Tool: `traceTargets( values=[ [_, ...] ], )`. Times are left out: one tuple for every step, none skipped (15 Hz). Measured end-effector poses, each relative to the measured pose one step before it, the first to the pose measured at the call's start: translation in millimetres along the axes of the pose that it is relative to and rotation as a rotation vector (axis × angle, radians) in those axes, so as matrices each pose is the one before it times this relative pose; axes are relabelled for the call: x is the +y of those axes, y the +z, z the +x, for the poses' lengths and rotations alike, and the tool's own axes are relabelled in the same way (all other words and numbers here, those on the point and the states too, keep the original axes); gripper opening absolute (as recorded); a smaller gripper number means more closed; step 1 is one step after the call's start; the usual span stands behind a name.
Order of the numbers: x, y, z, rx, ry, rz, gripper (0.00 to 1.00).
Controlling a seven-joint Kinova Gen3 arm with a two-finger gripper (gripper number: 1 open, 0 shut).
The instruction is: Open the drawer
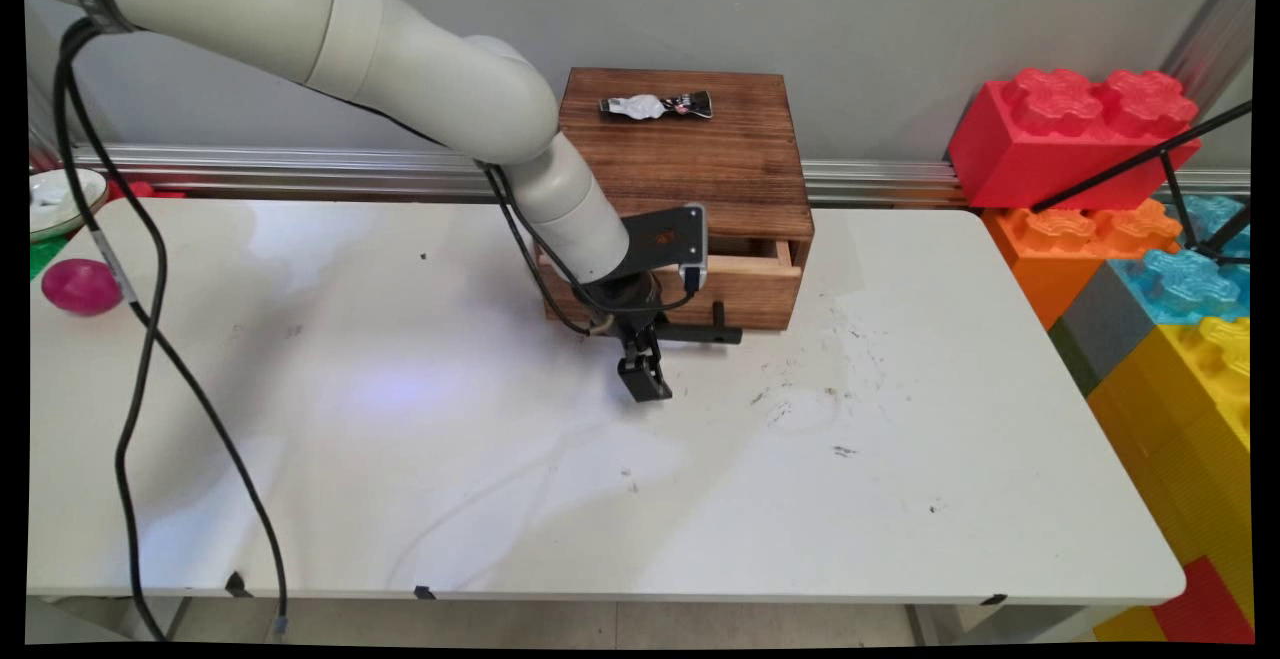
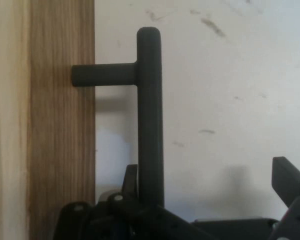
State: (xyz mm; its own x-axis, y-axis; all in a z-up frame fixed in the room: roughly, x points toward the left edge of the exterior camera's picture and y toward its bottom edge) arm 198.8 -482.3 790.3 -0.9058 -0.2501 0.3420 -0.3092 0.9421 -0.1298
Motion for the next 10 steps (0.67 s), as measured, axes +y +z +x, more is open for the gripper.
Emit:
traceTargets(
  values=[
    [4.53, -1.26, 0.23, 0.00116, -0.00088, -0.00398, 1.00],
    [4.37, -1.29, -0.24, 0.00086, -0.00219, -0.00348, 1.00],
    [5.33, -1.37, 0.38, 0.00131, -0.00148, -0.00429, 1.00],
    [5.77, -1.39, 0.20, 0.00202, -0.00191, -0.00509, 1.00],
    [4.82, -1.10, -0.09, 0.00166, -0.00193, -0.00426, 1.00],
    [3.26, -0.67, 0.12, 0.00198, -0.00090, -0.00303, 1.00],
    [4.62, -0.89, 0.29, 0.00283, -0.00042, -0.00422, 1.00],
    [5.49, -1.12, -0.22, 0.00271, -0.00076, -0.00447, 1.00],
    [5.49, -1.10, -0.46, 0.00257, -0.00068, -0.00427, 1.00],
    [4.97, -0.77, -0.50, 0.00191, -0.00060, -0.00441, 1.00]
  ],
)
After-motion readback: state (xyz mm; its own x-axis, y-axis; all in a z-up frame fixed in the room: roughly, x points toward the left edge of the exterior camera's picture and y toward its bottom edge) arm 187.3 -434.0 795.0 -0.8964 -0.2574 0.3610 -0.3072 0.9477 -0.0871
